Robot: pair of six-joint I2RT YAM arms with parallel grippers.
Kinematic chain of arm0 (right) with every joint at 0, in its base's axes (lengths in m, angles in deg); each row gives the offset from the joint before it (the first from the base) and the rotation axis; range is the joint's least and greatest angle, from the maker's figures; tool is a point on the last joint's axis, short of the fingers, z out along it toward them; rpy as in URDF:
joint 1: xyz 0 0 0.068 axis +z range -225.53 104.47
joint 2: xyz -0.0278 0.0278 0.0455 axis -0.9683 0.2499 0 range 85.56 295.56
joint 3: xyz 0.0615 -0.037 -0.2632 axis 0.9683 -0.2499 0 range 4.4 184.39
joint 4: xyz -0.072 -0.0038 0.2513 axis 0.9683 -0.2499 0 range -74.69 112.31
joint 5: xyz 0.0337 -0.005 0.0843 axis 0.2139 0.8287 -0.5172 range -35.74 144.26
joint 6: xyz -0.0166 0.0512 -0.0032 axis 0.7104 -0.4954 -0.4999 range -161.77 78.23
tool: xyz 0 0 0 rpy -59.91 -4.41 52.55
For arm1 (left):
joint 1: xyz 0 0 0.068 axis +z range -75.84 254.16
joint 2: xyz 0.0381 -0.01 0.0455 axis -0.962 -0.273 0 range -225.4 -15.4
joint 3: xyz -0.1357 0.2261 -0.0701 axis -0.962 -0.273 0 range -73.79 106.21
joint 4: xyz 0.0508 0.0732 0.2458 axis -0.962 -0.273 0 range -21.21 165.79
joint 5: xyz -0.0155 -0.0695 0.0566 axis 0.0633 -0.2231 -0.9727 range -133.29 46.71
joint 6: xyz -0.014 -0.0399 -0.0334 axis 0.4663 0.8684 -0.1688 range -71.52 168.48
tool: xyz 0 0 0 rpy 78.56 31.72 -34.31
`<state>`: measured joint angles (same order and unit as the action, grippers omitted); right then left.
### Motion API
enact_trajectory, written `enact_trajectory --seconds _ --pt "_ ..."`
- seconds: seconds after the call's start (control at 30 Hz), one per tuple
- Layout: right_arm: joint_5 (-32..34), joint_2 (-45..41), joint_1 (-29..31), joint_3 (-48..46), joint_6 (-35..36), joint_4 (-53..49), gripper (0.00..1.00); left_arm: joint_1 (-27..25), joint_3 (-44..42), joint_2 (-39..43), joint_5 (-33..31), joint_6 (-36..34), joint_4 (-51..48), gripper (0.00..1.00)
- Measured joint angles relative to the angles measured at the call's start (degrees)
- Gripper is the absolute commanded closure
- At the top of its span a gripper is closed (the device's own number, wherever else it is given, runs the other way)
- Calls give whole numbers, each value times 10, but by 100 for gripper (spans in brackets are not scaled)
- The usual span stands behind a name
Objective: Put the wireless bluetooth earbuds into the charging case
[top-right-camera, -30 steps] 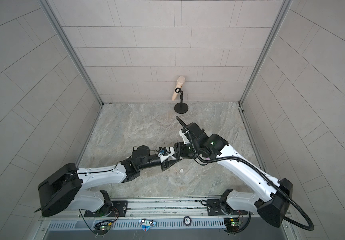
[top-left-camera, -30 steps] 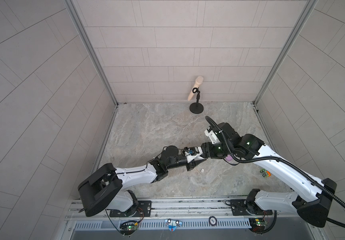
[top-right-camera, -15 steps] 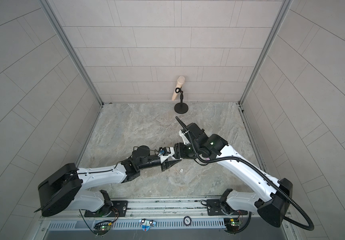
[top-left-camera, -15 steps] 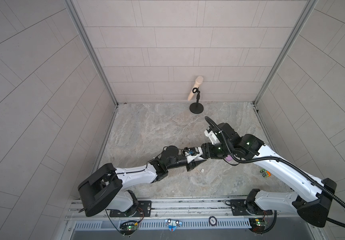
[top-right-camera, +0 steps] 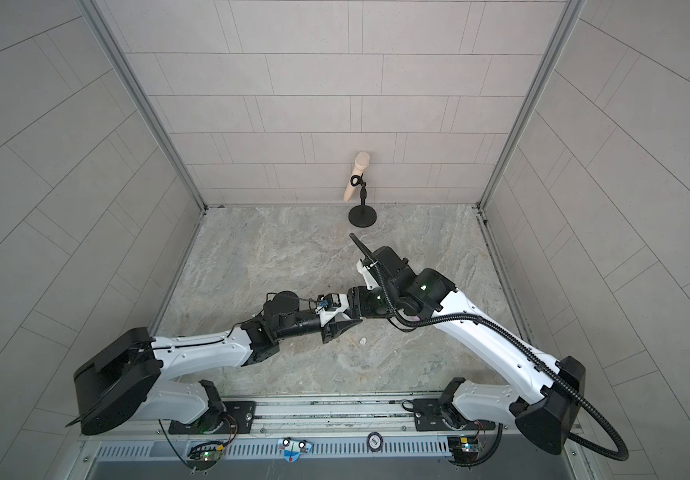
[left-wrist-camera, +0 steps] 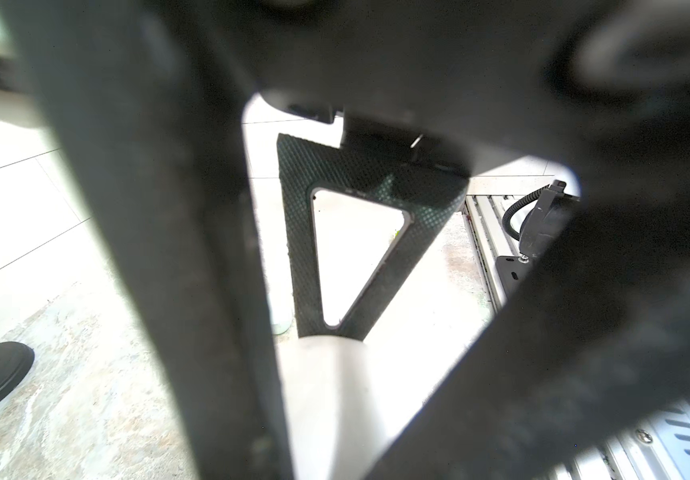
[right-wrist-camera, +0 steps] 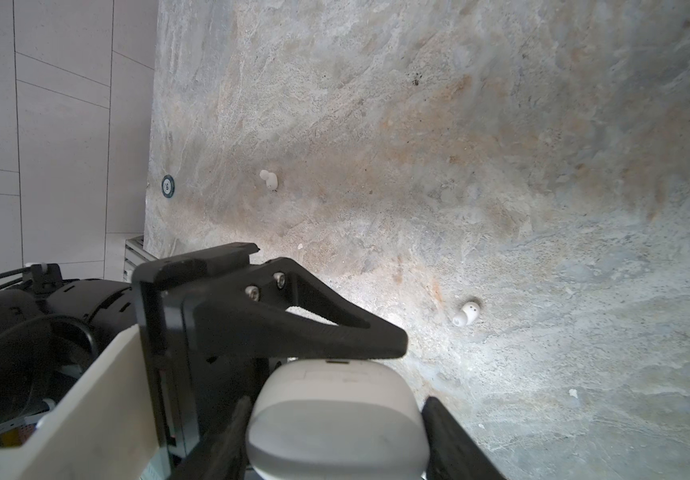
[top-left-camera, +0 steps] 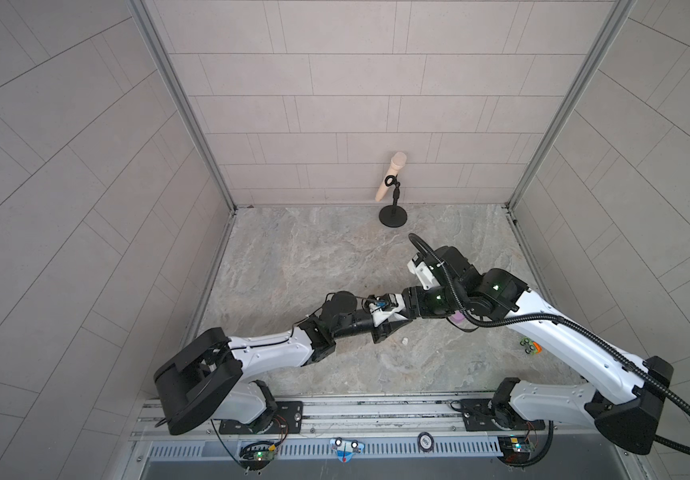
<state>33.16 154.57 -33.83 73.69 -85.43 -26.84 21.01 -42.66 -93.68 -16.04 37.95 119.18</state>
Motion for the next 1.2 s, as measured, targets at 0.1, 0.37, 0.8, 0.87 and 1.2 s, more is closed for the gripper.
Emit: enact_trajectory --seconds 0.1,0.37,0.8,0.87,1.2 --pt "2 0 1 0 1 0 41 1 -1 0 3 6 1 55" --pt "5 -1 4 0 1 6 42 7 -3 0 14 21 8 56" --pt "10 -1 7 -9 12 4 43 7 -3 7 30 30 19 49" --pt "10 -1 7 -9 12 4 43 7 -3 7 31 28 19 46" --pt "12 -1 7 -9 12 -1 44 5 -3 7 40 14 7 41"
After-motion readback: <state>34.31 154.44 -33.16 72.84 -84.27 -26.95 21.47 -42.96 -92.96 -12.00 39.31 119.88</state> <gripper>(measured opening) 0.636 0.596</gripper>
